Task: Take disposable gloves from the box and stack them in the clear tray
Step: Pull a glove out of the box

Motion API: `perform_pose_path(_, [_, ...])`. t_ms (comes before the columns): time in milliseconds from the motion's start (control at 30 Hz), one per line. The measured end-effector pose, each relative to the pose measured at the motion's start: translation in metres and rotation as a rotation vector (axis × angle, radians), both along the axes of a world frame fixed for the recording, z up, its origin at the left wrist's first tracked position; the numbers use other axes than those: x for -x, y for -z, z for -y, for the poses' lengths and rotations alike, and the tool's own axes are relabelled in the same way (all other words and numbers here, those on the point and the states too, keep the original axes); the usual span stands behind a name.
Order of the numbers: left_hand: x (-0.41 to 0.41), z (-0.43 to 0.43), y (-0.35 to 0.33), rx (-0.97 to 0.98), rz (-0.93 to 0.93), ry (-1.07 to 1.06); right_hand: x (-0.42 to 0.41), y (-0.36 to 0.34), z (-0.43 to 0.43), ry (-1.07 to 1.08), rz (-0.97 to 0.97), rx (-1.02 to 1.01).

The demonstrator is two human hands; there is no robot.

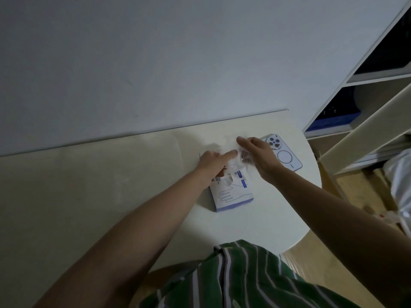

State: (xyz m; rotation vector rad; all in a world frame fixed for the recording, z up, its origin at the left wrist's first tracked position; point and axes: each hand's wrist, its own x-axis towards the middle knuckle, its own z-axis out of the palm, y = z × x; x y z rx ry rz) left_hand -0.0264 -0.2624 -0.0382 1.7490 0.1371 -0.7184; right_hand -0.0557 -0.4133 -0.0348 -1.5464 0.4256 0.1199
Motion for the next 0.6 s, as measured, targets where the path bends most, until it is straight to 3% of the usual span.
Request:
perform_pose_path(100, [-0.001,-0.010,0.001,0.102,-0.038,-0.162,-0.001,-0.001,-0.006,-0.129,0.014,-0.029])
perform_pose_path(233, [-0.010,-0.028,-0.006,0.227,-0.022,-0.254,-0.002,0.000,-0.011,-0.118,0.015,-0.004])
perform_pose_path(400, [-0.024,-0.067,-0.009,0.173,0.005,-0.355,-0.011,-0.007,-0.035,-0.005,0.008,-0.091])
perform_pose_path(600, [-0.028,-0.100,-0.014,0.193,0.030,-0.375,-0.030,-0.017,-0.080,-0.043,0.039,-0.091])
